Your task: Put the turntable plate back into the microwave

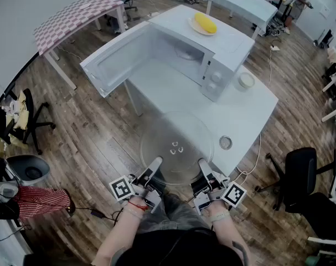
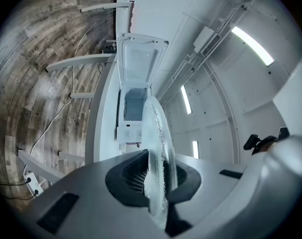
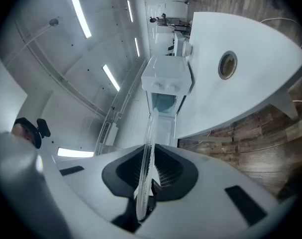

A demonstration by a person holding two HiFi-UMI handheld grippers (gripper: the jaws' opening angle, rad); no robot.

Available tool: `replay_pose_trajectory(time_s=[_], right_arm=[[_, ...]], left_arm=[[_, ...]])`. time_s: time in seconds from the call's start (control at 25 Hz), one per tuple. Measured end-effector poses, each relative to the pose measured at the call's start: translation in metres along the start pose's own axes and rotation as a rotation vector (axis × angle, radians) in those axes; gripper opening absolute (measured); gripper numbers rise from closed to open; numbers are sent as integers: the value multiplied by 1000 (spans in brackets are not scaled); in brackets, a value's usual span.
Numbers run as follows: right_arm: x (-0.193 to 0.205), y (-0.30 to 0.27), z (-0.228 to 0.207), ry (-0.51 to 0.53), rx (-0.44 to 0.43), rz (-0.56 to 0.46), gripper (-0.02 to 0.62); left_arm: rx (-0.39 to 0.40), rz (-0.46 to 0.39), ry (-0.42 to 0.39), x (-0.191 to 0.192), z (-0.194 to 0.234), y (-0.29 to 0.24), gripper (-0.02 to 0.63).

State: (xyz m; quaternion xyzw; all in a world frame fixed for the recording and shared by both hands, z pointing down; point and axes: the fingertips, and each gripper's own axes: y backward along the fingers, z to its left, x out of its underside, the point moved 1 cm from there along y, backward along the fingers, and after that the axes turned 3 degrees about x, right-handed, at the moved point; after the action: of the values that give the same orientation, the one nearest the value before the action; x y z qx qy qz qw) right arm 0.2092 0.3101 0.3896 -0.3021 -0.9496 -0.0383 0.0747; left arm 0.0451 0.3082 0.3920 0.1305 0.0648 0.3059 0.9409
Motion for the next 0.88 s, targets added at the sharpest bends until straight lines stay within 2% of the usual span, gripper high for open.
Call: replay_pose_trajectory(time_s=[0.4,0.88], right_arm=[[-6,2,-9,16,14,28,49],[-38,6,-12,37,-5,-31,51]], left_arm=[[-4,-17,-22,5,7,-1,38],[29,34,3,13,17,-37,38]])
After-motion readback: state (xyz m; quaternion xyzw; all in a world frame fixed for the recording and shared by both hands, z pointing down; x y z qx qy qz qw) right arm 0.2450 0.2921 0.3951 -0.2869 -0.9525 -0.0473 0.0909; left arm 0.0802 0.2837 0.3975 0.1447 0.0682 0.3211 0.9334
